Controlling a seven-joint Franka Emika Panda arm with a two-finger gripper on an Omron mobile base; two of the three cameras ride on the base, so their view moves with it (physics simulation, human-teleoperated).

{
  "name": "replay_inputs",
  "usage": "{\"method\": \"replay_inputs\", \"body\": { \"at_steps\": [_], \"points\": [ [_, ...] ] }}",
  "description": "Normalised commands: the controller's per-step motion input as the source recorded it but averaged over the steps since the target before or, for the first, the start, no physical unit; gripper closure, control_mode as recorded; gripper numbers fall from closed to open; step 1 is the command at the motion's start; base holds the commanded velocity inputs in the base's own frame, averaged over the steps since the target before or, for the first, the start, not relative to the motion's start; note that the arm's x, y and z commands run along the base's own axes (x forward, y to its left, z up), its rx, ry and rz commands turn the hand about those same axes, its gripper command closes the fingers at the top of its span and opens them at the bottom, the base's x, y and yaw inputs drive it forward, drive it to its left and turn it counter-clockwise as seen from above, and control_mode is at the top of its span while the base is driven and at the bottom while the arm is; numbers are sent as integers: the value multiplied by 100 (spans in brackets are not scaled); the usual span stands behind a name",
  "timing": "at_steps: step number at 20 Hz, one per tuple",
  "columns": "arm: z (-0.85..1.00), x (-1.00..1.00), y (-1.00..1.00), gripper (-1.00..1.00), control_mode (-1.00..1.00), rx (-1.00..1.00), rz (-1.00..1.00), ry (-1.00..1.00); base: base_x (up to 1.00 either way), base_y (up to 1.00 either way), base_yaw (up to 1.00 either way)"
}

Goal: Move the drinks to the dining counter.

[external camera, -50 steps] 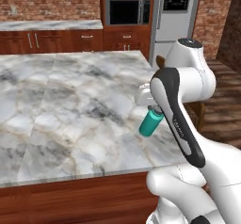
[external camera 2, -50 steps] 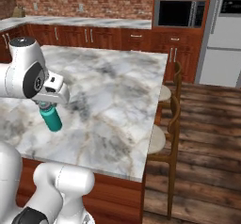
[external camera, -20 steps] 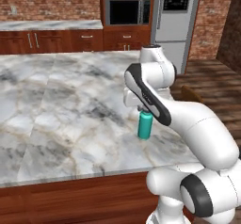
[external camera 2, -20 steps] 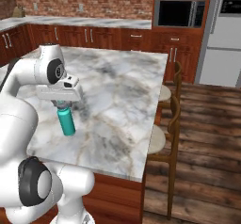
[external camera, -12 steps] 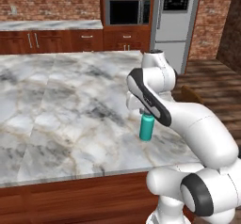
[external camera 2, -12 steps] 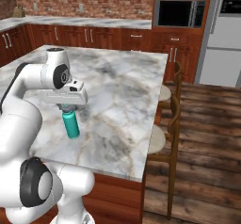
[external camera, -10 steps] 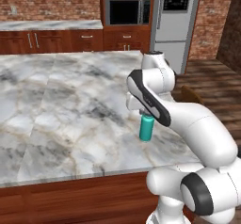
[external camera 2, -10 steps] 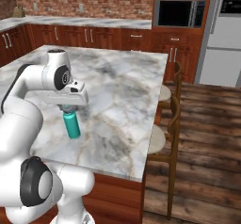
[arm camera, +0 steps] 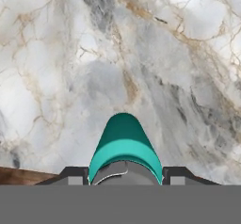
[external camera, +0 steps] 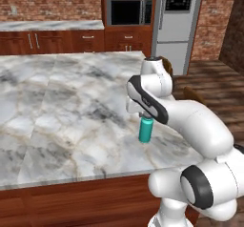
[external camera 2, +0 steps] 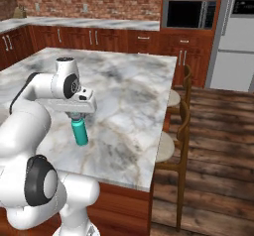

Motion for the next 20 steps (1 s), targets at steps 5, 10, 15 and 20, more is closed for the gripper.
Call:
{"method": "replay_inputs", "body": {
  "at_steps": [5, 10, 15, 20],
  "points": [
    [-23, 27, -2, 100, -100, 0, 0, 0, 0, 0, 0],
    [-24, 15, -1, 100, -100, 0, 0, -2, 0, 0, 0],
    [-19, 12, 0, 100, -100, 0, 0, 0, 0, 0, 0],
    [-19, 7, 0, 100, -100, 0, 0, 0, 0, 0, 0]
  ]
}}
